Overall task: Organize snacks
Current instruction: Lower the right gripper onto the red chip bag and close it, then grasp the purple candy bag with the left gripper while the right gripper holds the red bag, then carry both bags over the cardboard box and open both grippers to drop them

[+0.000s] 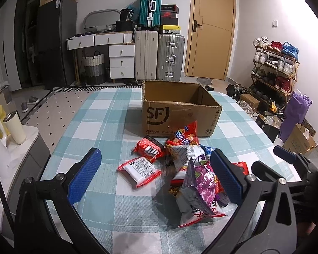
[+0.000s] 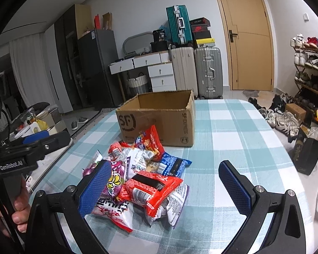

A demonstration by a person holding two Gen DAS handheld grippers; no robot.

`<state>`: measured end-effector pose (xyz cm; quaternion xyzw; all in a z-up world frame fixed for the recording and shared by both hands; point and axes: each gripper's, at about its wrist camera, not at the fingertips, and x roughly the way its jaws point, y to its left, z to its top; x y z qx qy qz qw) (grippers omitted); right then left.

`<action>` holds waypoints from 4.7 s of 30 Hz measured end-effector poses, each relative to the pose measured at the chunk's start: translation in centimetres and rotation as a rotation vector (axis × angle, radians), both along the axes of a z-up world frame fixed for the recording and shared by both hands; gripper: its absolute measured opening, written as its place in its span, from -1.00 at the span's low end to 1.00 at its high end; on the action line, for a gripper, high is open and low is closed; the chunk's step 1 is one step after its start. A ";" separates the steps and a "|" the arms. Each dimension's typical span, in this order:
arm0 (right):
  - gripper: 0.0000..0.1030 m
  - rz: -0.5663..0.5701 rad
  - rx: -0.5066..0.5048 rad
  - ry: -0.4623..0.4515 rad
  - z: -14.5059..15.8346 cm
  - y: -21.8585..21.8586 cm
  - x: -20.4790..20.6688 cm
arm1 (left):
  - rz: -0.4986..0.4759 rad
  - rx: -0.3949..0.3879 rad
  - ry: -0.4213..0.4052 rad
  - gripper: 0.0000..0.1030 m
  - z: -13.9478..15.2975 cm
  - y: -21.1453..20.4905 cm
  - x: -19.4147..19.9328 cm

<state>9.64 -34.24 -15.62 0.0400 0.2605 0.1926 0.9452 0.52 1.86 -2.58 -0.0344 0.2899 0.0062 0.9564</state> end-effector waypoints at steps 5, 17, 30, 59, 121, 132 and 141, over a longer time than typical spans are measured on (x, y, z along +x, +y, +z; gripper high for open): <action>1.00 0.017 -0.003 0.039 -1.5 0.8 1.3 | -0.002 -0.005 0.014 0.99 -0.7 0.5 0.4; 1.00 0.055 -0.021 0.137 -4.4 2.6 5.0 | 0.006 -0.033 0.040 0.99 -1.8 2.1 1.4; 0.20 0.107 0.008 0.217 -6.7 3.9 6.6 | 0.016 -0.050 0.062 0.99 -3.0 3.1 2.5; -0.20 0.116 0.154 0.134 -4.8 0.4 4.6 | -0.061 -0.099 0.123 0.99 -3.9 0.9 2.0; -0.20 0.191 0.168 0.059 0.4 0.3 4.6 | -0.264 -0.158 0.132 -0.38 -2.6 -0.7 6.9; -0.20 0.252 0.146 0.011 5.0 1.9 8.4 | -0.259 -0.102 0.102 -0.38 1.7 0.0 12.5; -0.20 0.270 0.116 -0.007 8.9 3.4 13.4 | -0.261 -0.084 0.099 -0.38 5.1 0.3 19.4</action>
